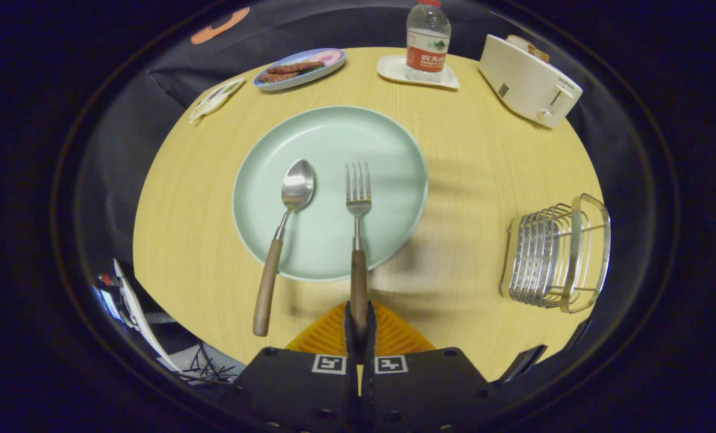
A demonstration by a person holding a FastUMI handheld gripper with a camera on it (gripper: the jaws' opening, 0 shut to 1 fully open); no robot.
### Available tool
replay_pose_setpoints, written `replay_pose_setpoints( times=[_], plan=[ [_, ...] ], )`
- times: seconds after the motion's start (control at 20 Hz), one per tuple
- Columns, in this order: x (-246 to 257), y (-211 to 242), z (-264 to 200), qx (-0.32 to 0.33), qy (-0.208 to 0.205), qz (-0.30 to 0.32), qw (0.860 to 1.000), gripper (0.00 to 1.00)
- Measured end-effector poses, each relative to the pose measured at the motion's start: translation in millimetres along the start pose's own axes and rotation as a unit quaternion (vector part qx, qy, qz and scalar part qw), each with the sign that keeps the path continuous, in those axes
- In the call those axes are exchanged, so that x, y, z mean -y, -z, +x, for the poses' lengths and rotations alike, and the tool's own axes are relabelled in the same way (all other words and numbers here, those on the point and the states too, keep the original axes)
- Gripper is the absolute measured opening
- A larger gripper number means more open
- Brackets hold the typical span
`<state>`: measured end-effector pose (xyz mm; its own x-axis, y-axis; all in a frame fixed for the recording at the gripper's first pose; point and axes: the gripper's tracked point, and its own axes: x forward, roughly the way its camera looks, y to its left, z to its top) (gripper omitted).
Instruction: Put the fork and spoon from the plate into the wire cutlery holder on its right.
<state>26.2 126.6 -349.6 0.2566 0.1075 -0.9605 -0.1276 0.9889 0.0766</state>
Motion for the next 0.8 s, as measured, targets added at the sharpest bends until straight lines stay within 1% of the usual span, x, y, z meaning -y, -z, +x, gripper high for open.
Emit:
replay_pose_setpoints(
  times=[0.25,0.45,0.65,0.8],
  plan=[
    [2,-10,-36,0.028,-0.026,0.004,0.999,0.01],
    [13,-16,-83,0.051,-0.044,0.015,0.998,0.01],
    [59,-17,-130,0.068,-0.033,0.045,0.996,0.01],
    [100,-8,-156,0.060,-0.020,0.075,0.995,0.01]
  ],
)
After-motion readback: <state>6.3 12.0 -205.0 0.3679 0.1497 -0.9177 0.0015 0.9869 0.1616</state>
